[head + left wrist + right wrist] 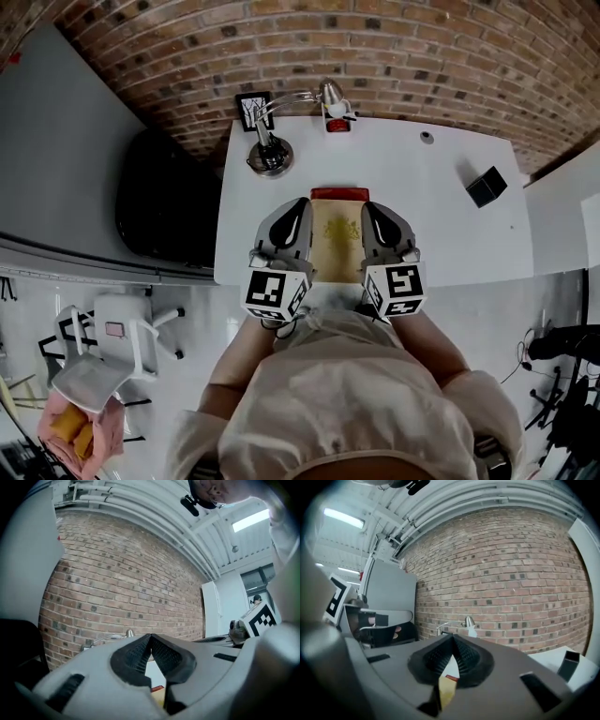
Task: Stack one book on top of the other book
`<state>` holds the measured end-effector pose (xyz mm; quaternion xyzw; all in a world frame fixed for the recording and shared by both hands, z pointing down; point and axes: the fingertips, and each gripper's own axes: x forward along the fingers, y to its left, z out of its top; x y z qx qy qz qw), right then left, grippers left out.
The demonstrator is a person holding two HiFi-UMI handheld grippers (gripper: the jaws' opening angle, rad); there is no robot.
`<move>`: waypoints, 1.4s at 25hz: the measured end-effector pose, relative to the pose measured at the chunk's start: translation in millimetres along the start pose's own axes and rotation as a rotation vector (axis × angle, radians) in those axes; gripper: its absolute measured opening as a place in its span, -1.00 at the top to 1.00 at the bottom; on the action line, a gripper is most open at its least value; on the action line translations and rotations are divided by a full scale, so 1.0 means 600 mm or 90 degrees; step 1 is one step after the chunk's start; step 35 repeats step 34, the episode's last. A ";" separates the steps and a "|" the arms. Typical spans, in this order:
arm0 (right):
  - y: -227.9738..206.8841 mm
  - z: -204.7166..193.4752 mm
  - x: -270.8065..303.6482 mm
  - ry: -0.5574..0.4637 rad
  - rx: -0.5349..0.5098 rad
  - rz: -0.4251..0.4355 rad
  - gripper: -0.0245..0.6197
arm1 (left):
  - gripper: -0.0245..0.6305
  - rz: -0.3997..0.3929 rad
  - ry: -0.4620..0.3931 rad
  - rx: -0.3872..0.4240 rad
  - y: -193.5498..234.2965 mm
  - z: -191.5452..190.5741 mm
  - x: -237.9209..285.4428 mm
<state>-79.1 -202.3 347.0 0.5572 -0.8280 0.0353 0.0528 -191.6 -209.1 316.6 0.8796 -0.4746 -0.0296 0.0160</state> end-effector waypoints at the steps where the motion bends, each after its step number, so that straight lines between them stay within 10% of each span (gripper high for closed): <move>1: 0.003 0.006 -0.002 -0.006 -0.001 -0.001 0.84 | 0.86 -0.003 -0.001 -0.001 0.000 0.004 -0.003; 14: 0.048 0.025 -0.008 -0.017 -0.001 0.001 0.84 | 0.86 -0.025 0.019 -0.079 0.018 -0.005 -0.024; 35: 0.049 0.021 -0.001 -0.006 0.000 -0.003 0.84 | 0.86 -0.035 0.060 -0.008 0.004 -0.026 -0.013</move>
